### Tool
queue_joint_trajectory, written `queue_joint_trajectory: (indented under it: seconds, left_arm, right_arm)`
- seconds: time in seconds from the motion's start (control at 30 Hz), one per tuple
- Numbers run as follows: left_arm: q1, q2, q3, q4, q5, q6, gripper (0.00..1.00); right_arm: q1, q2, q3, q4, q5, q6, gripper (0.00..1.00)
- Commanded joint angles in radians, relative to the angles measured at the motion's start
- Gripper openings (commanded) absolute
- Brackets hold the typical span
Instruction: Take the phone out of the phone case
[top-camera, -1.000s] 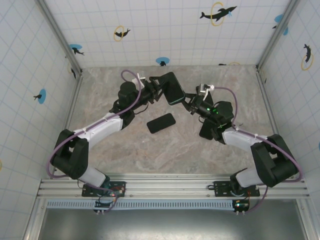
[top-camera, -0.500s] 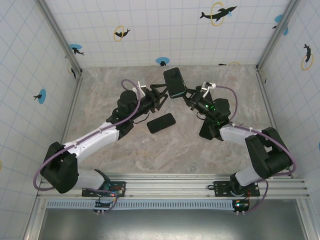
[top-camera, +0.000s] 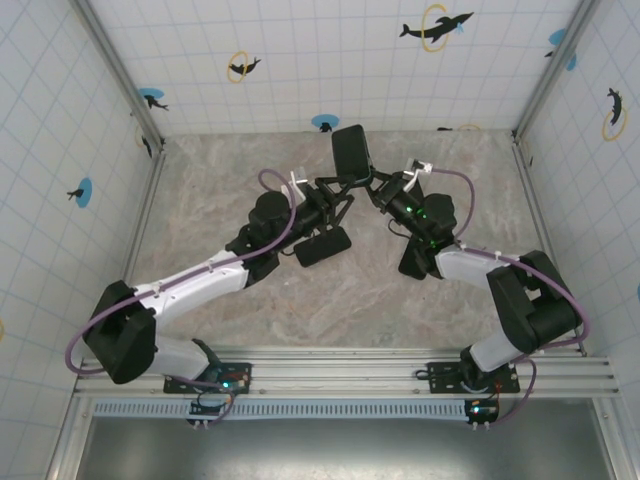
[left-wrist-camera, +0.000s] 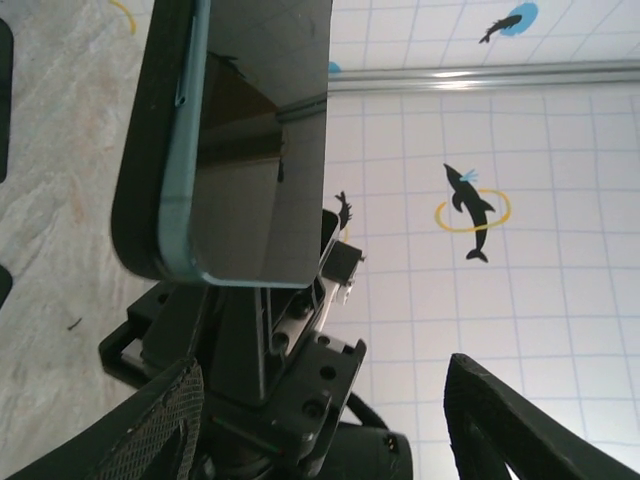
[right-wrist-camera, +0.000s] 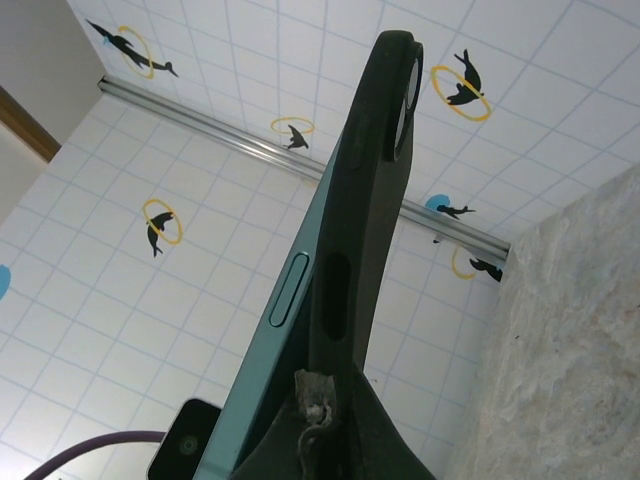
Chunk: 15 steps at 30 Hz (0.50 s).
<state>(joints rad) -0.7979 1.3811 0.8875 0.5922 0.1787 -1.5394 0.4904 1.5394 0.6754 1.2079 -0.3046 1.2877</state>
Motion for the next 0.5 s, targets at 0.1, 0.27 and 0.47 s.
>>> queue_joint_trajectory:
  seconds: [0.1,0.27,0.47]
  left_arm:
    - [0.005,0.057,0.055,0.105,0.006,-0.051,0.62]
    - [0.024,0.065,0.05,0.115,0.011,-0.062,0.6]
    - [0.047,0.067,0.036,0.13,0.008,-0.07,0.6]
  right_arm:
    - [0.014,-0.008,0.052,0.056,0.025,-0.059,0.0]
    - [0.027,-0.007,0.052,0.067,0.013,-0.067,0.0]
    - [0.04,-0.005,0.05,0.093,0.019,-0.065,0.0]
